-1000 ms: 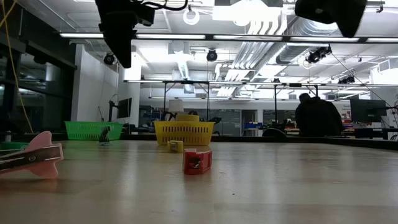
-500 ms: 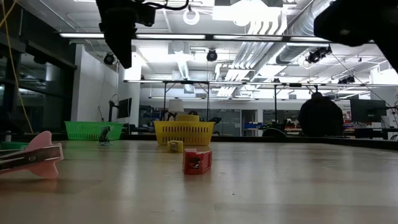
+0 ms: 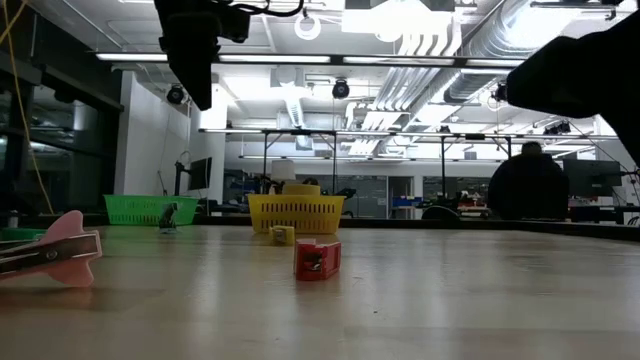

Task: Pick and place Stapler, Stapler remover, tape
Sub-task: Put the light gray staple remover into the blue bin

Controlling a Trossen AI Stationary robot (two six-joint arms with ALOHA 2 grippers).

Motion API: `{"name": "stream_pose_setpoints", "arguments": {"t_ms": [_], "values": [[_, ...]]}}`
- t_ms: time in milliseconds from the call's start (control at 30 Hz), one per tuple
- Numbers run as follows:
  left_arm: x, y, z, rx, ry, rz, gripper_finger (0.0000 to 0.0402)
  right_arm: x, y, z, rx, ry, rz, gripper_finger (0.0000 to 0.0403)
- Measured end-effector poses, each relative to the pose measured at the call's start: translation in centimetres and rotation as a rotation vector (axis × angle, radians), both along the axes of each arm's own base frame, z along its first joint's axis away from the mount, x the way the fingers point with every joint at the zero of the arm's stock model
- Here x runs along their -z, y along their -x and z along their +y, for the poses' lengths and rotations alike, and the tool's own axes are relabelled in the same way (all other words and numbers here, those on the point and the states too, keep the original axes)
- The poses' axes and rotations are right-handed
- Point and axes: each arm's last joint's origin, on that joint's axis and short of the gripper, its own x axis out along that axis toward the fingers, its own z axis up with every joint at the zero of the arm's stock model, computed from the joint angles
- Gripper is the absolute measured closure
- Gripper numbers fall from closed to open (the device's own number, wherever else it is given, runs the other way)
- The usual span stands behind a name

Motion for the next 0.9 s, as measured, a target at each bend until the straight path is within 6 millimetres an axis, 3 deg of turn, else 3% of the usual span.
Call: {"name": "stream_pose_setpoints", "arguments": {"t_ms": [900], "values": [[0.0, 0.0, -0.01, 0.0, 0.002, 0.0, 0.0191, 0.07, -0.01, -0.3, 0.09, -0.001, 0.036, 0.0127]]}}
